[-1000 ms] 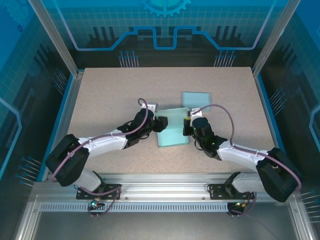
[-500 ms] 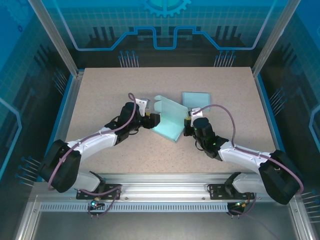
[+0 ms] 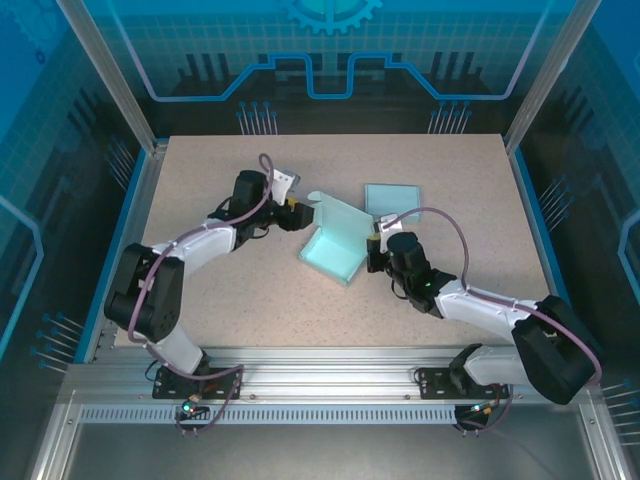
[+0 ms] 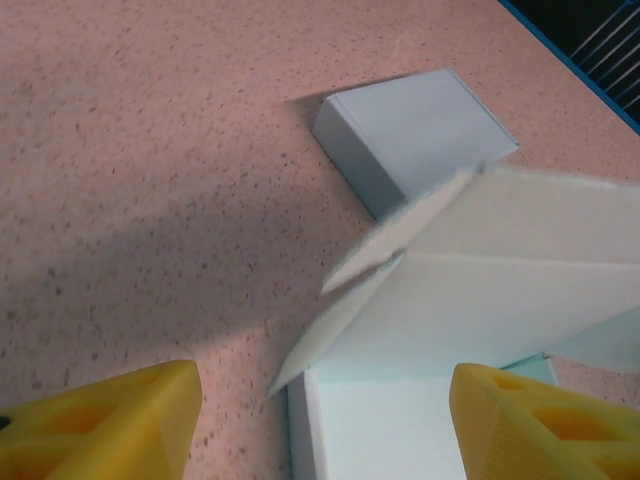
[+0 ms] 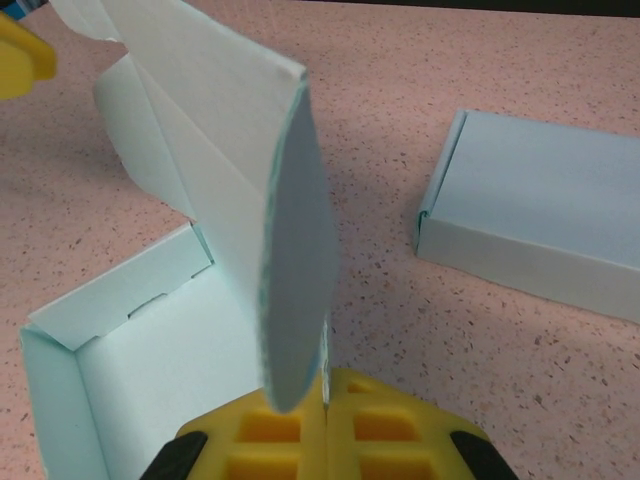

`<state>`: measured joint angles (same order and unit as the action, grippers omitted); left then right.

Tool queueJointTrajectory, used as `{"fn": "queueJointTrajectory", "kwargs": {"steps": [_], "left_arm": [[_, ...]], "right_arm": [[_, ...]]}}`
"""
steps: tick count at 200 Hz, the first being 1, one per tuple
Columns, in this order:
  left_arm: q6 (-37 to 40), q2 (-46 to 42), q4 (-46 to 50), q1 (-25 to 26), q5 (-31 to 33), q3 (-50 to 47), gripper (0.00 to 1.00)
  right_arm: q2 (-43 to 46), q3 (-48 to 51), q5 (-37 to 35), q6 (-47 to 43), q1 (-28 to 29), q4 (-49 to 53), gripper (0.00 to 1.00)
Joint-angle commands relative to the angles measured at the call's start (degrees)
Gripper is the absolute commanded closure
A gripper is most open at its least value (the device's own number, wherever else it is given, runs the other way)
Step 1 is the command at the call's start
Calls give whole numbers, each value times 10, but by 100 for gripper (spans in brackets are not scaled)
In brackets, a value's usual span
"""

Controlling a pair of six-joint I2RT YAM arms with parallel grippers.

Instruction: Fold the paper box

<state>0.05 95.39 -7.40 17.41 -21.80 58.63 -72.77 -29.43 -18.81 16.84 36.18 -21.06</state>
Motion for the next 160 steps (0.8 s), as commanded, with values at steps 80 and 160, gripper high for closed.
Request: {"fn": "queueJointTrajectory", "kwargs": {"steps": [80, 160], "left_arm": [[114, 84, 74, -4, -46, 94, 48], [92, 47, 44, 29, 1, 66, 91]], "right_arm": [[-8, -16, 24, -4, -16, -10, 100], [-31, -48, 23, -14, -25, 1, 100]]}}
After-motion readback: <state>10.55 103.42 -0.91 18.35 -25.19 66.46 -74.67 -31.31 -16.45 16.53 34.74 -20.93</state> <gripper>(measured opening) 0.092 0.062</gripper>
